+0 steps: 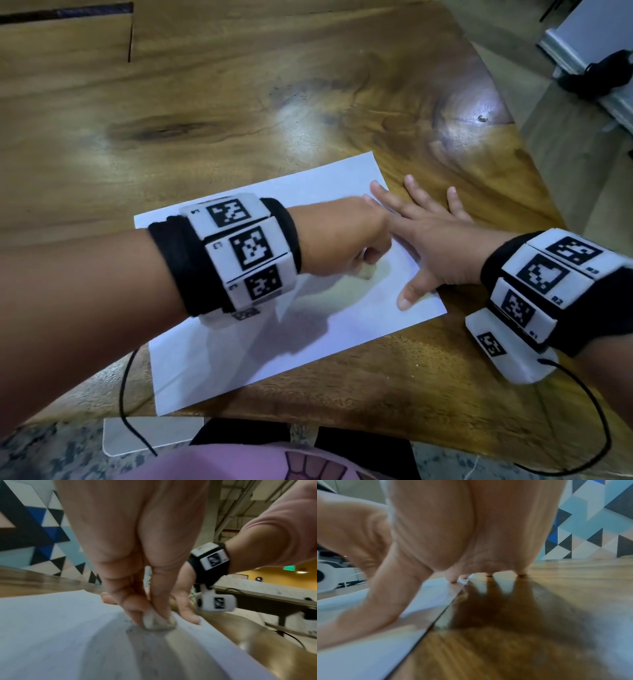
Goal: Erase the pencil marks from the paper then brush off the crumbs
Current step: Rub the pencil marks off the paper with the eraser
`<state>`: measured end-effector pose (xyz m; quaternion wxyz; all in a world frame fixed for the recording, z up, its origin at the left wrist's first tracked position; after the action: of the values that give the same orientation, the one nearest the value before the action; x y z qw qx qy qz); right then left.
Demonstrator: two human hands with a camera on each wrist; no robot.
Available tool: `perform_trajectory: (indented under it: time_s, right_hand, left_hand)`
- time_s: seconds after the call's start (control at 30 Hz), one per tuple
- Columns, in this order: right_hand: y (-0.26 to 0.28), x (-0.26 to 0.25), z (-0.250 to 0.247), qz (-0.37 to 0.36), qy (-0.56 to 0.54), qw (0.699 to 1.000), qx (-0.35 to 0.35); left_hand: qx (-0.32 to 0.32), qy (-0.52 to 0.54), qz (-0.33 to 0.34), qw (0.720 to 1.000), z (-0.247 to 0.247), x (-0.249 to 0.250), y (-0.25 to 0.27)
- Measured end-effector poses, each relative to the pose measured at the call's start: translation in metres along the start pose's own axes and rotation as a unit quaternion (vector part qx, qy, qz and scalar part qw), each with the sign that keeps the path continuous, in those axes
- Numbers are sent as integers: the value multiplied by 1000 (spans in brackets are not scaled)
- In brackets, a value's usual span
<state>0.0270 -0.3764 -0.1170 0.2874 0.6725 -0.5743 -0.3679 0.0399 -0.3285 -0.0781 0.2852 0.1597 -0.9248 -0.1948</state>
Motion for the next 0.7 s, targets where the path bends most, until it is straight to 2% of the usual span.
perform_trajectory:
  time_s: [0.07,0.13,0.2,0.3,0.33,0.37,0.4,0.47,0.53,0.6,0.7]
  right_hand:
    - [-2,2,1,11,11,1000,-5]
    - [-3,3,1,20,19,1000,-6]
    - [-3,2,1,19,18,1000,-7]
    - [-1,0,1,18,18,1000,-11]
    - [0,0,1,20,18,1000,-12]
    - [0,-1,1,22,18,1000,-13]
    - [1,-1,1,23,19,999,-13]
    - [2,-2,0,22,19,999,-13]
    - [3,-2,0,20,17,1000,-13]
    - [3,-3,0,20,18,1000,-13]
    - [3,-3,0,21,18,1000,-15]
  left_hand:
    - [-83,8,1,997,23,-1,12]
    - [-126,30,-18,991,33,-13,20]
    - [-89,41,-36,995,25,-24,25]
    - [33,31,-36,998,13,-23,37]
    - [53,61,-45,996,20,-28,43]
    - [56,91,-62,992,30,-35,50]
    - [44,74,-63,994,42,-37,59]
    - [-29,8,-34,999,65,-31,75]
    - [-52,67,-38,996,66,-32,79]
    - [-20,48,-28,998,44,-28,74]
    - [76,54,-61,994,8,-36,61]
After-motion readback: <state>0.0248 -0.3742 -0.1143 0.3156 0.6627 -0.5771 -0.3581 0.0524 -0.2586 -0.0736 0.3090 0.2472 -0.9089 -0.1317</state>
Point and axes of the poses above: each hand's wrist, its own y-axis away from the middle knuckle, its own z-axis out of the palm, x = y × z, the point moved 10 cm from there along -y, towards the middle knuckle, and after that the axes turned 10 degrees about -x, right-handed, at the moved point
